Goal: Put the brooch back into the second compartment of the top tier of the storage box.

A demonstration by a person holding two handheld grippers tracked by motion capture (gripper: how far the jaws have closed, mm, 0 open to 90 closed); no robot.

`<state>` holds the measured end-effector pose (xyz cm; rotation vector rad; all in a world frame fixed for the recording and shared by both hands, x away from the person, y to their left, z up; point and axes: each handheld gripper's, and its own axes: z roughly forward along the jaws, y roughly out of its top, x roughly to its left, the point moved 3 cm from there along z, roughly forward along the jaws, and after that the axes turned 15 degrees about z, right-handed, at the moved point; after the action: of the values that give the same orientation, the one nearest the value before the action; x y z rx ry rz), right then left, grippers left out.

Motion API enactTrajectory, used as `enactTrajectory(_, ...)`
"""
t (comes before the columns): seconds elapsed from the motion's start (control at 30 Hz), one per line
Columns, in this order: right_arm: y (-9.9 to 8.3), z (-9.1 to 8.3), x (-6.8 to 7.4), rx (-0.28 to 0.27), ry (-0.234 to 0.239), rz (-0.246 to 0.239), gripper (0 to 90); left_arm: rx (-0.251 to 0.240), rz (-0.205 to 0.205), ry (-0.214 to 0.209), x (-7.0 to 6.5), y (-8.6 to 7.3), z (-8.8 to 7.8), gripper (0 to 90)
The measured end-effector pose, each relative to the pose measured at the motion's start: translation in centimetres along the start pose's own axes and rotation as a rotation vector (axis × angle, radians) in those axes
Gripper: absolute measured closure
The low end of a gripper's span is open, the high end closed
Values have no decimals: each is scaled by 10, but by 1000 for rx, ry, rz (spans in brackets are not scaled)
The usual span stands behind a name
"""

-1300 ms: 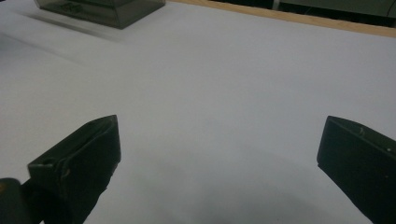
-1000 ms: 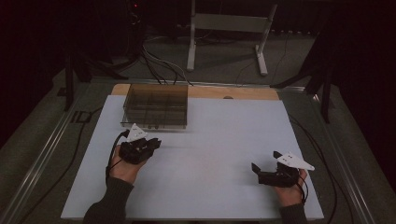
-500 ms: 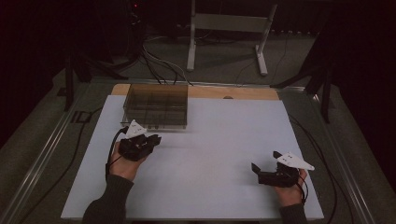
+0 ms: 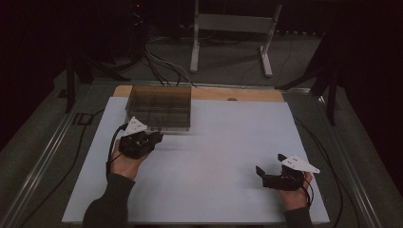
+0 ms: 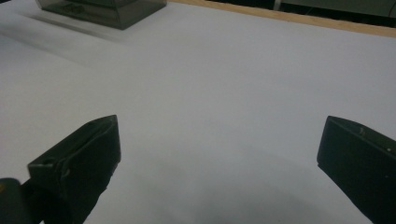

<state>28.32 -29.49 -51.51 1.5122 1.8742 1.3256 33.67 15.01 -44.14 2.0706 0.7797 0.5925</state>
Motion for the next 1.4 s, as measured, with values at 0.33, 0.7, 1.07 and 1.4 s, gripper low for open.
enactTrajectory(0.33, 0, 0, 0, -1, 0, 1, 2, -18, 4, 9, 8, 8, -2, 808)
enactTrajectory(0.7, 0, 0, 0, -1, 1, 1, 2, -30, 4, 25, 17, 17, -1, 808)
enactTrajectory(1.07, 0, 0, 0, 0, 2, 0, 2, -35, 10, 41, 27, 24, 2, 808)
enactTrajectory(1.4, 0, 0, 0, 0, 1, 1, 2, -23, 2, 59, 36, 26, 10, 808)
